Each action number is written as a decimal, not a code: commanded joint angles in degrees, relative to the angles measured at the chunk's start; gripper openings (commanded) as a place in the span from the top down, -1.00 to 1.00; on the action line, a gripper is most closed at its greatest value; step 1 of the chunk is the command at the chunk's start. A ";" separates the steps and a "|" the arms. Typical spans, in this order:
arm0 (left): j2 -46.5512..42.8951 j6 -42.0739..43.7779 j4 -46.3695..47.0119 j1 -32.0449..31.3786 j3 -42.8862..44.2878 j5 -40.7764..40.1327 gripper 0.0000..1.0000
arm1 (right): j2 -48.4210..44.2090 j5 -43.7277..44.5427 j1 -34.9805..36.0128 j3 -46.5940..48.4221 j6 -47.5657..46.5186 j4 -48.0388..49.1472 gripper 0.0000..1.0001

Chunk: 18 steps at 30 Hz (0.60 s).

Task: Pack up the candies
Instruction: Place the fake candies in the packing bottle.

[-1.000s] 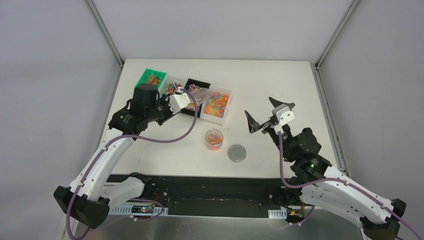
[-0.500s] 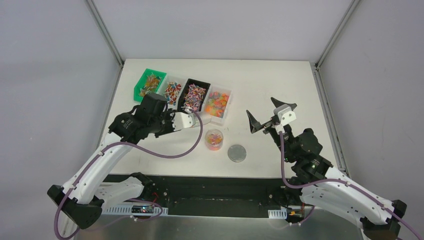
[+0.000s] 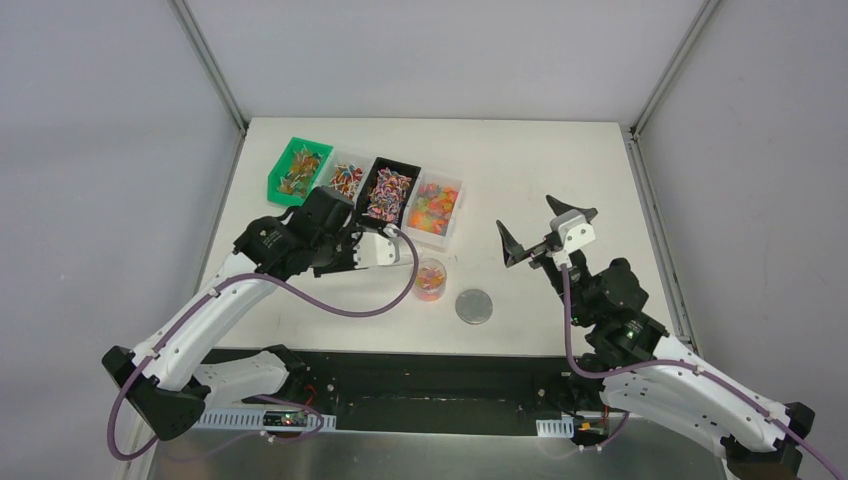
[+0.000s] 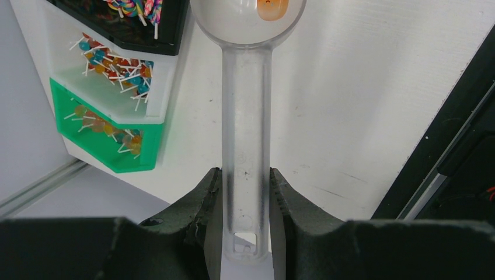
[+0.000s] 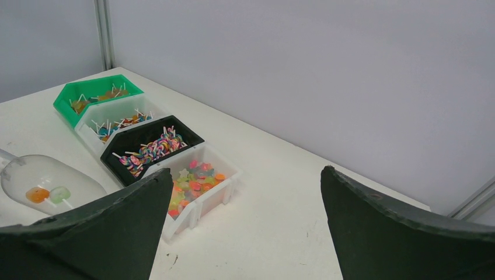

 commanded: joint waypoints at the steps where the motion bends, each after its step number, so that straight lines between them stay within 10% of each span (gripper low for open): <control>1: 1.21 1.41 -0.95 -2.28 3.07 -2.41 1.00 | -0.97 1.53 0.26 -0.01 -0.97 1.09 -1.00; 18: 9.22 -1.89 -4.78 -11.85 6.91 -10.98 1.00 | -2.76 1.92 0.26 -0.63 -1.18 0.70 -1.00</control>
